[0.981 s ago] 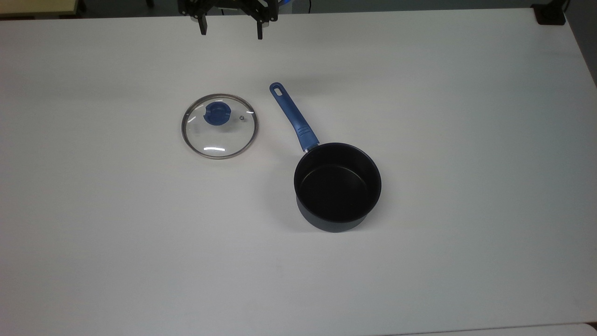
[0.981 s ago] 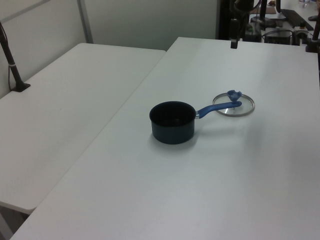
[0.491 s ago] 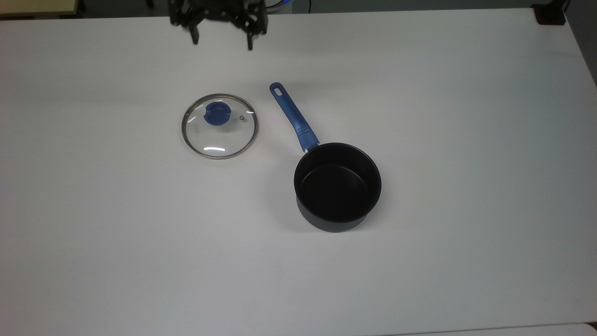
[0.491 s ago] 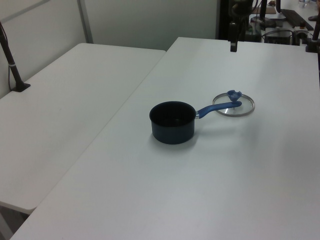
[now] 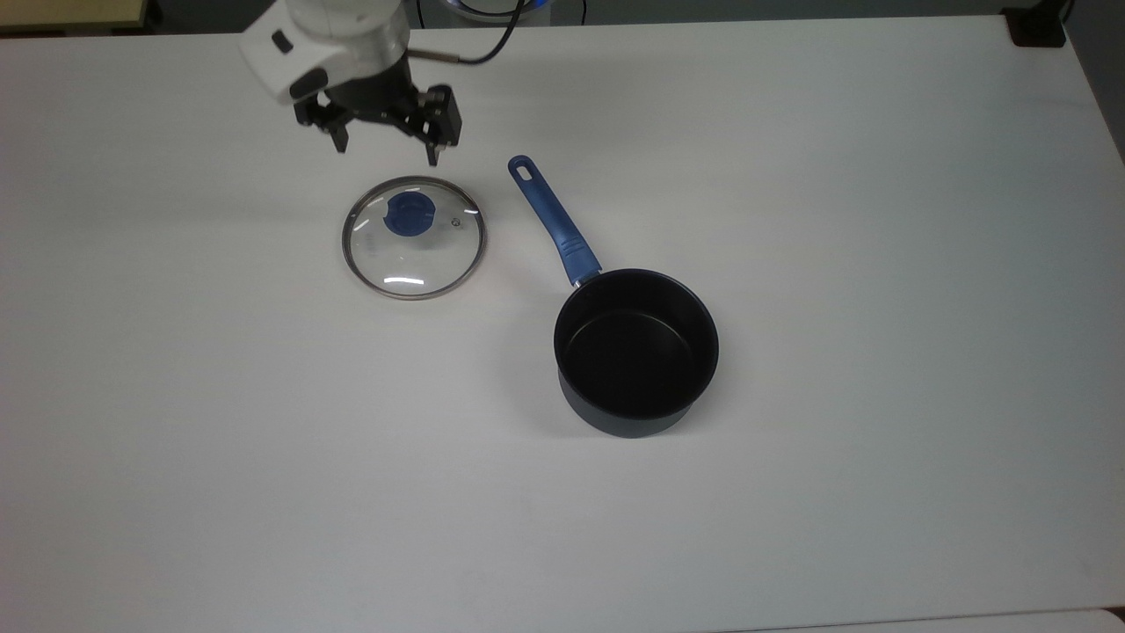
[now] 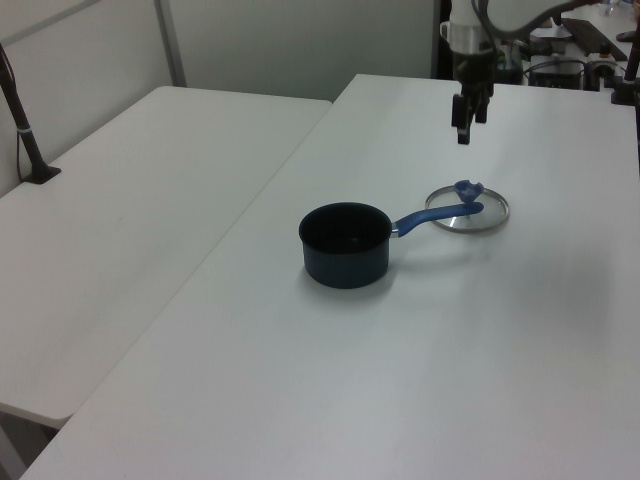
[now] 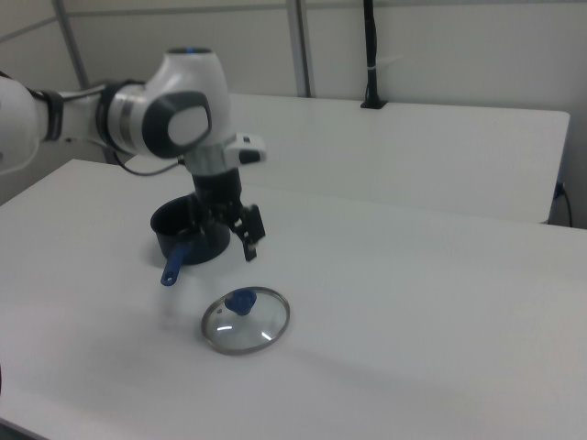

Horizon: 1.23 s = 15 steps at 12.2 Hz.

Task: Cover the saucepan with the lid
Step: 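Lower the gripper and close it on the lid's blue knob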

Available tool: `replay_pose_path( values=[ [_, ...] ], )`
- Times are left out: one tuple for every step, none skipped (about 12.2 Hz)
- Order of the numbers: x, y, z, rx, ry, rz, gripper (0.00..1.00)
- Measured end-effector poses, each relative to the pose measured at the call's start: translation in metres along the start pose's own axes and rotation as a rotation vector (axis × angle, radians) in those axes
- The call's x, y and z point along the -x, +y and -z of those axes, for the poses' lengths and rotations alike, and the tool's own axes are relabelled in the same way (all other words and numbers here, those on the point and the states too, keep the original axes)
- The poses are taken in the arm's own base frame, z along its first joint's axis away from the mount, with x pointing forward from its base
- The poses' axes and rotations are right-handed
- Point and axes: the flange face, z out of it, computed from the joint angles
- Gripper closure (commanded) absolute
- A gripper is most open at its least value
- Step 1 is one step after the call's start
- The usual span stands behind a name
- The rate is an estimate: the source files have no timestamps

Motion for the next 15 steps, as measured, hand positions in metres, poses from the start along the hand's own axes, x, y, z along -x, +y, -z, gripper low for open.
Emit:
replay_pose_path(
  values=[
    [0.000,0.001,-0.019,0.001,-0.010,-0.002,0.00],
    [-0.002,0.000,-0.039,0.004,-0.024,0.000,0.00],
    [-0.004,-0.001,-0.060,0.013,-0.037,0.005,0.01],
    [-0.006,-0.002,-0.080,0.024,-0.042,0.012,0.03],
    [-0.009,-0.003,-0.096,0.029,-0.039,0.016,0.05],
    [-0.011,-0.004,-0.108,0.031,-0.039,0.018,0.07],
    [-0.012,-0.004,-0.114,0.033,-0.044,0.019,0.11],
    [-0.012,-0.005,-0.118,0.033,-0.049,0.020,0.17],
    [-0.012,-0.007,-0.120,0.034,-0.053,0.023,0.21],
    [-0.012,-0.008,-0.121,0.034,-0.055,0.024,0.29],
    [-0.012,-0.008,-0.121,0.035,-0.056,0.025,0.38],
    [-0.013,-0.008,-0.121,0.034,-0.055,0.025,0.43],
    [-0.013,-0.008,-0.120,0.034,-0.053,0.026,0.46],
    [-0.014,-0.009,-0.119,0.034,-0.050,0.027,0.50],
    [-0.014,-0.010,-0.117,0.034,-0.047,0.029,0.51]
  ],
)
